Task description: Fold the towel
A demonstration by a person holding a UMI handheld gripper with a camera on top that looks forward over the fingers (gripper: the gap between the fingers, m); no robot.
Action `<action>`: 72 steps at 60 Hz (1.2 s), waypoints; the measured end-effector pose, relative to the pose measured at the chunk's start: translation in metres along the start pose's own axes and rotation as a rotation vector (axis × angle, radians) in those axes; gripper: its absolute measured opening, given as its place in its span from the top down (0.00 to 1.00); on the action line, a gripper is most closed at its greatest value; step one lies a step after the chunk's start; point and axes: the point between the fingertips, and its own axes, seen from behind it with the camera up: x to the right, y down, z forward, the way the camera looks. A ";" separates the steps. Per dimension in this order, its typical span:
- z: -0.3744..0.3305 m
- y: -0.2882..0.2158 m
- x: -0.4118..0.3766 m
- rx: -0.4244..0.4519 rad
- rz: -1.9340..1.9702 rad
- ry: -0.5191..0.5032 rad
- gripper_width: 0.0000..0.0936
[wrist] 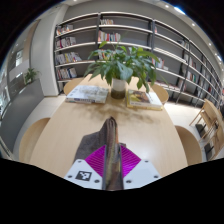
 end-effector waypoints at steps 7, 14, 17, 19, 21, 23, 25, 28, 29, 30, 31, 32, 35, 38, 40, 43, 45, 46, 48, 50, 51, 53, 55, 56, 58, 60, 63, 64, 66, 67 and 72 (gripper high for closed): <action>0.023 0.049 0.015 -0.096 -0.017 -0.019 0.46; 0.011 0.047 0.014 -0.073 -0.029 -0.036 0.31; -0.002 0.033 0.011 -0.025 -0.025 -0.032 0.28; -0.016 0.018 0.011 0.009 -0.016 -0.028 0.26; -0.033 0.002 0.011 0.039 -0.011 -0.022 0.24; -0.046 -0.010 0.013 0.062 0.000 -0.012 0.22; -0.062 -0.022 0.013 0.088 0.011 -0.006 0.20; -0.089 -0.041 0.011 0.133 0.031 -0.001 0.18; -0.098 -0.047 0.010 0.146 0.038 -0.001 0.18; -0.107 -0.052 0.009 0.159 0.043 -0.001 0.18; -0.116 -0.059 0.008 0.171 0.047 -0.002 0.18; -0.125 -0.062 0.007 0.183 0.052 -0.003 0.18; -0.149 -0.070 0.003 0.211 0.070 -0.002 0.17; -0.174 -0.073 -0.002 0.237 0.078 -0.003 0.17; -0.188 -0.072 -0.006 0.249 0.084 -0.009 0.17; -0.206 -0.068 -0.011 0.263 0.090 -0.013 0.17; -0.219 -0.061 -0.014 0.271 0.091 -0.007 0.17; -0.224 -0.058 -0.015 0.272 0.092 -0.006 0.17; -0.233 -0.050 -0.017 0.270 0.096 -0.006 0.17; -0.241 -0.041 -0.017 0.264 0.102 -0.002 0.17; -0.245 -0.036 -0.017 0.260 0.105 0.002 0.17; -0.252 -0.026 -0.017 0.252 0.112 0.009 0.17; -0.258 -0.012 -0.019 0.243 0.108 0.018 0.17; -0.260 -0.006 -0.018 0.234 0.103 0.022 0.17; -0.265 0.006 -0.020 0.215 0.093 0.025 0.17; -0.269 0.017 -0.022 0.199 0.086 0.024 0.17; -0.272 0.032 -0.026 0.189 0.079 0.025 0.17; -0.274 0.036 -0.025 0.183 0.076 0.029 0.16; -0.281 0.044 -0.025 0.171 0.072 0.035 0.16; -0.283 0.046 -0.025 0.166 0.071 0.036 0.16; -0.292 0.054 -0.027 0.164 0.068 0.035 0.16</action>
